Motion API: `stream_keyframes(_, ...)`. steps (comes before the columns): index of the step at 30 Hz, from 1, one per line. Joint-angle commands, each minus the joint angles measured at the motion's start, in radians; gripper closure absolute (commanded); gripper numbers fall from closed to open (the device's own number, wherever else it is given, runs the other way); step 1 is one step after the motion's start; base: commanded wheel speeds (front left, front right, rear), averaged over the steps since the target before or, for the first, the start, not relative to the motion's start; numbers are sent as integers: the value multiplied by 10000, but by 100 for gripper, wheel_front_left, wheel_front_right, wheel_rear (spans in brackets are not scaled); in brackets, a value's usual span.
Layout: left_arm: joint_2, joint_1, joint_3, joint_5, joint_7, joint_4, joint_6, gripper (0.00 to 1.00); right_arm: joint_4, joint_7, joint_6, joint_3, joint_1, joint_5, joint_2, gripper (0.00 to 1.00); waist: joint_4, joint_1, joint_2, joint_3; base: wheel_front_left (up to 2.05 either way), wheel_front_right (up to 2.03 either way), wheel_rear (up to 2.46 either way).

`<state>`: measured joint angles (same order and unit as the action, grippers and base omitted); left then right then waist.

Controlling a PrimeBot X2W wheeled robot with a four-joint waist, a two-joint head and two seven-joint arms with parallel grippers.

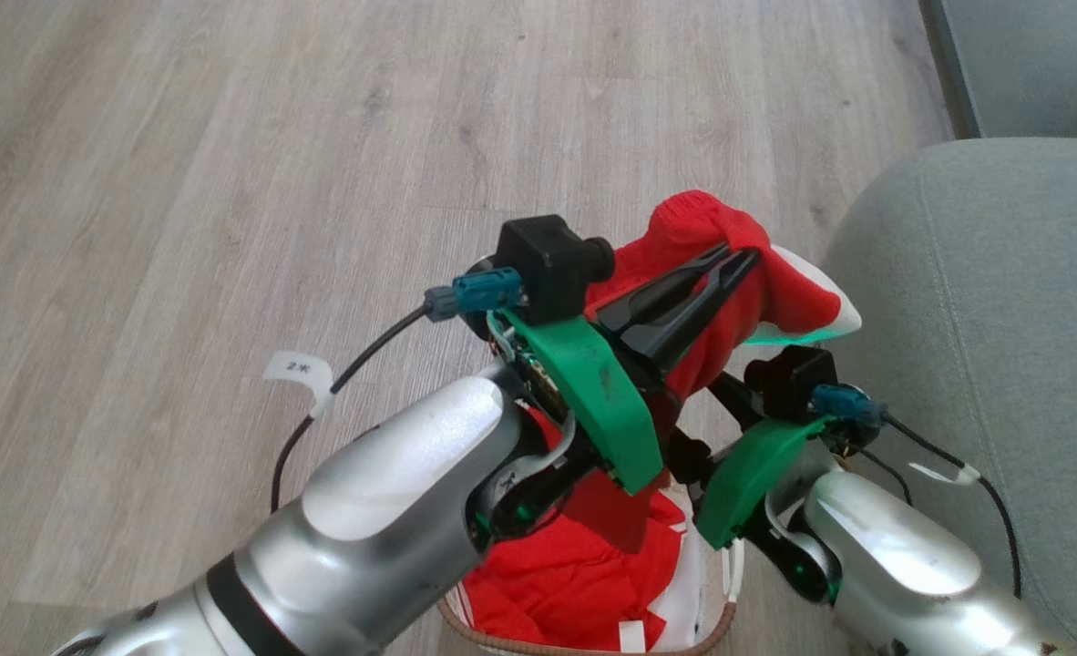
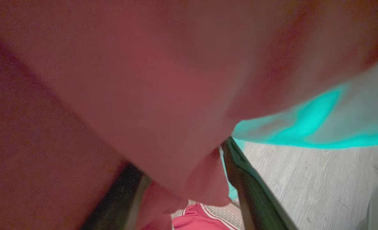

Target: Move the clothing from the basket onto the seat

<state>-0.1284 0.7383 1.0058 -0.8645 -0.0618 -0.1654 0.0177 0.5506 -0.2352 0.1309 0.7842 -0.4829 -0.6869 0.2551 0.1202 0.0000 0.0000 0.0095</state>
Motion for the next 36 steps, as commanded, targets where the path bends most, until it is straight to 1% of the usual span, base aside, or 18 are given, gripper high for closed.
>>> stream_keyframes(1, -8, 607, -309, -32, 7, 246, 21, 100, -91, -189, -2, 151, -462, -35, -126, 0, 58, 0, 0, -14, 0, 0, 0)
stream_keyframes(3, -7, 601, -298, -49, 12, 234, 21, 100, 27, -231, -2, 257, -585, -49, -181, 0, 96, 0, 0, -3, 0, 0, 0)
stream_keyframes(4, -14, 600, -298, -55, 12, 228, 20, 100, 76, -243, -2, 291, -627, -72, -199, 6, 111, 0, 0, 0, 0, 0, 0)
stream_keyframes(5, -25, 599, -301, -61, 11, 219, 17, 100, 114, -251, -2, 328, -663, -94, -213, 36, 120, 0, 0, 2, 0, 0, 0)
stream_keyframes(6, -38, 599, -308, -67, 9, 212, 9, 100, 103, -256, -2, 334, -702, -109, -225, 84, 123, 0, 0, 7, 0, 0, 0)
stream_keyframes(7, -52, 598, -319, -73, 5, 204, 0, 100, 60, -259, -2, 306, -728, -112, -233, 100, 119, 0, 0, 12, 0, 0, 0)
stream_keyframes(12, -126, 555, -407, -126, -52, 141, -61, 100, -179, -262, -2, 108, -638, -77, -203, 100, 54, 0, 0, 9, 0, 0, 0)
stream_keyframes(15, -268, 441, -496, -171, -129, 27, -125, 100, -412, -263, -2, -233, -455, -7, -180, 100, -67, 0, 0, -4, 0, 0, 0)
stream_keyframes(25, -944, -176, -672, -251, -399, -159, -319, 100, -1696, -265, -2, -1975, 841, 502, 35, 100, -493, 0, 0, -22, 0, 0, 0)
stream_keyframes(31, -1180, -583, -651, -285, -511, -111, -456, 100, -2574, -265, -2, -2979, 1545, 730, 156, 100, -810, 0, 0, -29, 0, 0, 0)
stream_keyframes(35, -1240, -787, -625, -296, -593, -77, -544, 100, -3107, -265, -2, -3554, 1870, 775, 187, 100, -1064, 0, 0, -56, 0, 0, 0)
stream_keyframes(36, -1248, -825, -622, -294, -619, -67, -562, 92, -3221, -265, -2, -3672, 1925, 788, 200, 100, -1144, 0, 0, -64, 0, 0, 0)
